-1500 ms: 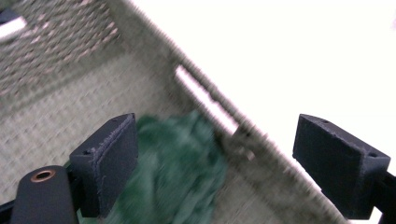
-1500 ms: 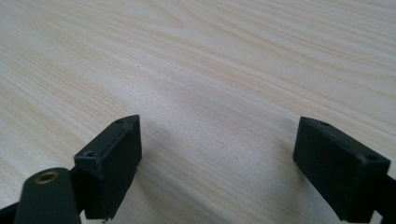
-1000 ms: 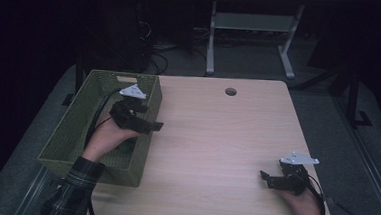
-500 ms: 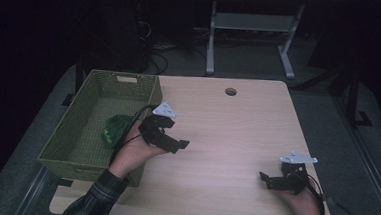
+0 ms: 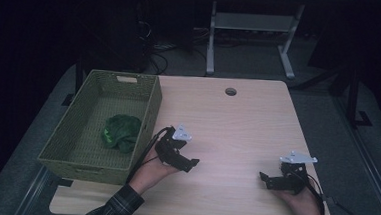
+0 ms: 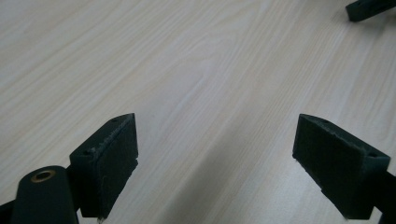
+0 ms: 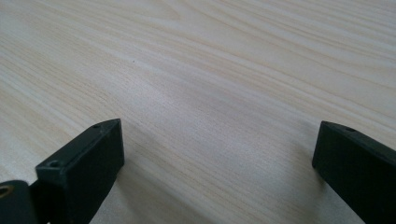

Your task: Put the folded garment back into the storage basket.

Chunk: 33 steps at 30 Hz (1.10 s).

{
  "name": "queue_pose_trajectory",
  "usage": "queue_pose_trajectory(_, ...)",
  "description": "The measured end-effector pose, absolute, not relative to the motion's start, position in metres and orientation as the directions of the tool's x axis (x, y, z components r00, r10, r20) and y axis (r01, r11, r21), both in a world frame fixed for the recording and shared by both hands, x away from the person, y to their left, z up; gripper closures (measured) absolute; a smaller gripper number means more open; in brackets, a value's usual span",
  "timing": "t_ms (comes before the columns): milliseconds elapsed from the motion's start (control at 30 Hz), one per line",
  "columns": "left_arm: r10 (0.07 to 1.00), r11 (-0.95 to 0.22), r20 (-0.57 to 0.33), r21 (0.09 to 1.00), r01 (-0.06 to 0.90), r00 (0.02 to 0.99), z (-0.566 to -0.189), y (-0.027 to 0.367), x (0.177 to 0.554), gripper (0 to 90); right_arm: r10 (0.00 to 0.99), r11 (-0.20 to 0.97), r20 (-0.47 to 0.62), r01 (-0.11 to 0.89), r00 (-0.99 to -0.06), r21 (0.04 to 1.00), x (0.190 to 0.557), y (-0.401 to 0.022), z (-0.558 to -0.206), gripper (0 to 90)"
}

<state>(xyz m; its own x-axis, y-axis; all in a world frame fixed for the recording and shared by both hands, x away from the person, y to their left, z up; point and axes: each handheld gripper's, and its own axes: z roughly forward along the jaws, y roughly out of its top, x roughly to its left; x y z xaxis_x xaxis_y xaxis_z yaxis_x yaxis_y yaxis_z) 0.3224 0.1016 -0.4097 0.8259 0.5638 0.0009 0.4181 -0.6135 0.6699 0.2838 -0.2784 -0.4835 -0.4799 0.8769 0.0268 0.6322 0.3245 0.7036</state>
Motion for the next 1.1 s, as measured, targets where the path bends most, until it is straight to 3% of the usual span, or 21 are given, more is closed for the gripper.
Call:
queue_pose_trajectory(567,0.606,-0.624,0.016,0.63,0.463,0.795,-0.467,0.108,0.33,12.9,0.876,0.326,0.026,0.631,-0.481,0.704,0.284,-0.278,-0.484,2.1)
queue_pose_trajectory(1100,0.583,-0.566,0.004,0.719,0.403,0.813,-0.478,0.118,0.327,12.7,0.872,0.33,0.026,0.628,-0.488,0.704,0.284,-0.278,-0.484,2.1)
